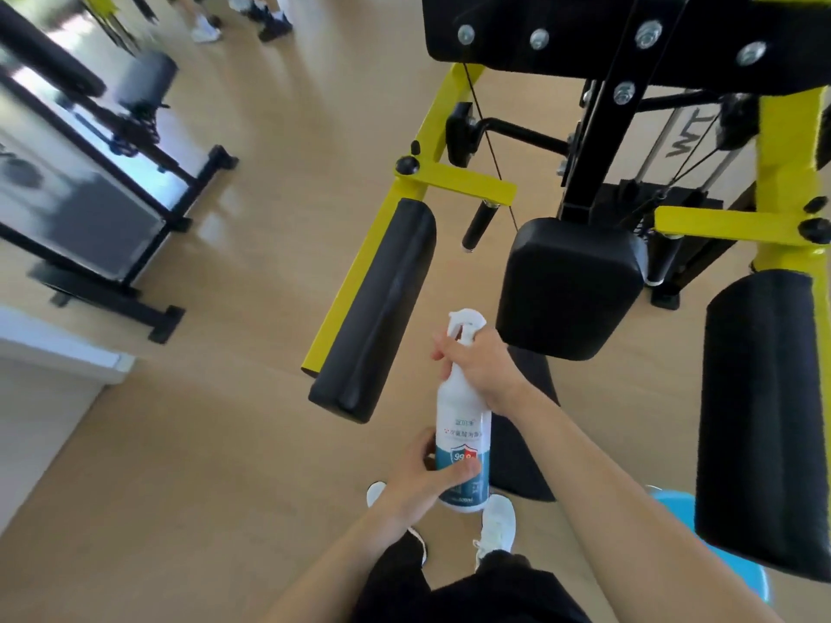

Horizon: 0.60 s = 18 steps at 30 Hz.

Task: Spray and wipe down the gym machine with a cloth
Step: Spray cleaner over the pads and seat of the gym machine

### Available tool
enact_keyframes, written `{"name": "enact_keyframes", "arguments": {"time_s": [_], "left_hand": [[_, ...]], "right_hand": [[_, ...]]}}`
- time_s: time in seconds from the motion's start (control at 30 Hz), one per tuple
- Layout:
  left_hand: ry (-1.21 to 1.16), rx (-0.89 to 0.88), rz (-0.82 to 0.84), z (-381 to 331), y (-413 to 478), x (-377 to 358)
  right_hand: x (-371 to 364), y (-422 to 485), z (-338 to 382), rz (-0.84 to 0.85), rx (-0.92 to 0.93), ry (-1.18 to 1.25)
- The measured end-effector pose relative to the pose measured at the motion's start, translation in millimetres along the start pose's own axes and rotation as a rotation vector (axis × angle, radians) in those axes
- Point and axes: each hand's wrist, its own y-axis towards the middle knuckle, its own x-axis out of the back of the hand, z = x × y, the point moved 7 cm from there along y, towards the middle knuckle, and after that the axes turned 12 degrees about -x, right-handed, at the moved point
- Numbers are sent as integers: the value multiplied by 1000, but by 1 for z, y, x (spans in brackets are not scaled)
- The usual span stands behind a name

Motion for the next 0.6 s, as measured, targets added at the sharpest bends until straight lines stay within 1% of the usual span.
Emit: {"name": "enact_keyframes", "arguments": {"time_s": [0.1, 0.23, 0.3, 0.37, 0.5, 0.6], "left_hand": [[8, -9, -44, -2, 2, 5], [-16, -56, -68, -18, 9, 5], [8, -62, -52, -25, 11, 4], [46, -54, 4, -22, 11, -1], [75, -13, 132, -13, -2, -24], [60, -25, 149, -6, -11, -36]], "right_hand": [[-2, 9, 4, -29, -24, -1], [17, 18, 8, -93, -11, 174], [23, 18, 10, -107, 12, 164], [19, 13, 10, -59, 0, 63], [-11, -3, 1, 123, 54, -322], [-28, -19, -6, 259, 102, -409]]}}
